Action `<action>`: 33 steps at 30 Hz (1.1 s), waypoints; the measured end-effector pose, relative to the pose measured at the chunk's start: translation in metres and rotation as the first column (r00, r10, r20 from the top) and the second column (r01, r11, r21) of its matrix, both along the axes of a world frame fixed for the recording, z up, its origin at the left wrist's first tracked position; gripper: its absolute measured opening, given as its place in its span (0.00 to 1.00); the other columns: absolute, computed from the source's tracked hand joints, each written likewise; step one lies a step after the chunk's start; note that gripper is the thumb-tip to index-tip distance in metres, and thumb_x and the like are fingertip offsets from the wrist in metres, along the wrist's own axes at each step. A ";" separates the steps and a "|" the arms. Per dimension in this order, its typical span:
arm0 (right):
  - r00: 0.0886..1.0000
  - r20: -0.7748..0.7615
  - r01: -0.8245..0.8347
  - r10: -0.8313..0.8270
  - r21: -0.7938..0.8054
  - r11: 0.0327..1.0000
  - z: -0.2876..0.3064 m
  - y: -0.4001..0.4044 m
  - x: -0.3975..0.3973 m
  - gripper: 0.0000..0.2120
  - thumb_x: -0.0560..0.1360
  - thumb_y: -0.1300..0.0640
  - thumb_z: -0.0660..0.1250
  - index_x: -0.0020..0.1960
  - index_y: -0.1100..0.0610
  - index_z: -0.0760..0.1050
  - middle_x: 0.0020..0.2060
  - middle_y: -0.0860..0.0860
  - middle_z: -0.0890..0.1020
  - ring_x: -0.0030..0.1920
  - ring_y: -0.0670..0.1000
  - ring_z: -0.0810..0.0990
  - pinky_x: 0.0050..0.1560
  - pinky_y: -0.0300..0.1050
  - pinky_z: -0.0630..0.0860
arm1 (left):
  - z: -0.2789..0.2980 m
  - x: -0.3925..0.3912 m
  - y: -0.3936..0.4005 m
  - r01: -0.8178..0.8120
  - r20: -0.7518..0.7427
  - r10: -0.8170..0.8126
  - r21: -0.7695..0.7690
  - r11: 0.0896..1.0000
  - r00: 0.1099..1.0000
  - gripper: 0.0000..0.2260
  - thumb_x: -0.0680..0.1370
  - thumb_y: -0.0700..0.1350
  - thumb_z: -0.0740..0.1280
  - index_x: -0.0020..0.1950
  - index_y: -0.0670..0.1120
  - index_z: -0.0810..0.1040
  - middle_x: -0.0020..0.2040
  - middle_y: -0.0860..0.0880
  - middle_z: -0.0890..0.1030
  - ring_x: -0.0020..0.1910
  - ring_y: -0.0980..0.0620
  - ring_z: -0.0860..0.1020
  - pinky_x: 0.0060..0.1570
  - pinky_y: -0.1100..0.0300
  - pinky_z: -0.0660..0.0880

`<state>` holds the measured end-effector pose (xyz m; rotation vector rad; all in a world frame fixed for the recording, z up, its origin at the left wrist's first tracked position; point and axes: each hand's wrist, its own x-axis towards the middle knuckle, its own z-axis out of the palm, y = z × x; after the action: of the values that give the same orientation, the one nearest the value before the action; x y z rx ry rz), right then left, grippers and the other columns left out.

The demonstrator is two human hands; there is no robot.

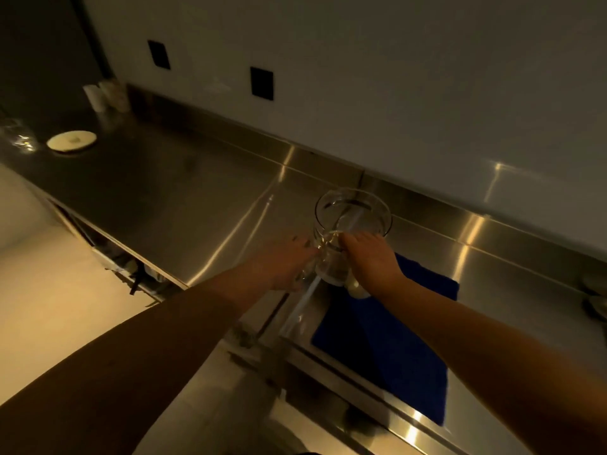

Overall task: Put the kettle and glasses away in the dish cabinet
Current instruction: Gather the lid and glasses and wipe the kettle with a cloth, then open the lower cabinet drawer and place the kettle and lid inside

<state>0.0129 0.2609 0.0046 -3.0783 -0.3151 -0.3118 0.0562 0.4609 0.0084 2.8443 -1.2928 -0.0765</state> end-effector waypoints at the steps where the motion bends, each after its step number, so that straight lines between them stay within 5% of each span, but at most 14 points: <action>1: 1.000 -0.001 -0.021 0.021 0.026 0.999 0.003 0.016 0.009 0.22 0.64 0.58 0.76 0.54 0.51 0.71 0.50 0.49 0.78 0.51 0.51 0.76 0.56 0.47 0.70 | 0.002 0.007 0.017 -0.006 0.019 0.006 0.009 1.000 1.000 0.32 0.72 0.56 0.69 0.72 0.54 0.61 0.66 0.47 0.66 0.64 0.47 0.68 0.48 0.58 0.68; 13: 0.970 0.146 -0.217 0.196 0.142 0.966 0.011 0.228 0.105 0.13 0.65 0.59 0.76 0.46 0.58 0.76 0.38 0.54 0.79 0.37 0.53 0.78 0.38 0.42 0.68 | 0.011 0.077 0.238 -0.168 0.129 0.155 0.092 0.981 0.979 0.35 0.71 0.56 0.70 0.74 0.54 0.58 0.72 0.46 0.61 0.68 0.46 0.62 0.58 0.53 0.71; 16: 0.958 0.115 -0.282 0.262 0.227 0.932 0.013 0.277 0.128 0.08 0.70 0.61 0.72 0.47 0.59 0.75 0.39 0.54 0.79 0.38 0.52 0.78 0.37 0.43 0.70 | 0.011 0.096 0.285 -0.227 0.134 0.214 0.085 0.970 0.968 0.36 0.71 0.57 0.71 0.74 0.54 0.58 0.72 0.46 0.62 0.68 0.46 0.63 0.60 0.53 0.71; 19: 0.941 0.119 -0.331 0.317 0.122 0.936 0.014 0.328 0.160 0.08 0.69 0.66 0.70 0.46 0.60 0.74 0.39 0.56 0.78 0.37 0.56 0.77 0.34 0.48 0.70 | 0.007 0.118 0.329 -0.305 0.116 0.294 0.091 0.948 0.949 0.38 0.70 0.56 0.73 0.75 0.54 0.57 0.72 0.45 0.62 0.68 0.45 0.64 0.63 0.51 0.69; 22: 0.919 0.064 -0.394 0.389 0.195 0.898 0.010 0.376 0.199 0.02 0.74 0.62 0.67 0.45 0.59 0.75 0.39 0.55 0.79 0.37 0.51 0.76 0.36 0.43 0.70 | 0.001 0.146 0.374 -0.369 0.084 0.364 0.060 0.927 0.928 0.40 0.69 0.55 0.74 0.75 0.54 0.56 0.73 0.44 0.62 0.70 0.45 0.63 0.65 0.53 0.67; 25: 0.890 0.044 -0.449 0.453 0.255 0.857 0.006 0.424 0.248 0.02 0.76 0.59 0.65 0.47 0.57 0.75 0.40 0.50 0.78 0.38 0.43 0.71 0.39 0.37 0.68 | -0.001 0.184 0.420 -0.398 0.071 0.394 0.057 0.916 0.917 0.39 0.69 0.55 0.74 0.75 0.53 0.58 0.73 0.44 0.62 0.70 0.45 0.62 0.65 0.54 0.66; 29: 0.884 0.012 -0.453 0.467 0.269 0.850 0.002 0.485 0.320 0.05 0.78 0.62 0.62 0.45 0.57 0.76 0.38 0.51 0.79 0.39 0.49 0.79 0.39 0.43 0.73 | 0.003 0.247 0.481 -0.430 0.067 0.426 0.079 0.899 0.902 0.40 0.67 0.53 0.75 0.74 0.53 0.59 0.72 0.44 0.63 0.70 0.44 0.63 0.62 0.52 0.69; 31: 0.875 0.109 -0.479 0.471 0.320 0.817 0.005 0.515 0.356 0.11 0.80 0.55 0.60 0.41 0.50 0.77 0.34 0.46 0.80 0.34 0.42 0.79 0.35 0.34 0.73 | 0.008 0.280 0.510 -0.447 0.047 0.444 0.102 0.889 0.895 0.39 0.67 0.52 0.76 0.74 0.53 0.60 0.72 0.45 0.62 0.70 0.44 0.62 0.62 0.51 0.71; 33: 0.882 0.113 -0.468 0.457 0.310 0.827 0.011 0.543 0.393 0.11 0.79 0.56 0.60 0.42 0.51 0.78 0.36 0.47 0.81 0.37 0.43 0.79 0.36 0.34 0.73 | 0.013 0.311 0.536 -0.459 0.042 0.457 0.128 0.879 0.888 0.39 0.67 0.52 0.76 0.73 0.54 0.60 0.72 0.46 0.62 0.69 0.44 0.62 0.61 0.50 0.72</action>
<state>0.4059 0.8035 0.0159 -2.5598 -0.8933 -0.3513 0.3676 0.9970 0.0210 3.1818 -0.5983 -0.1462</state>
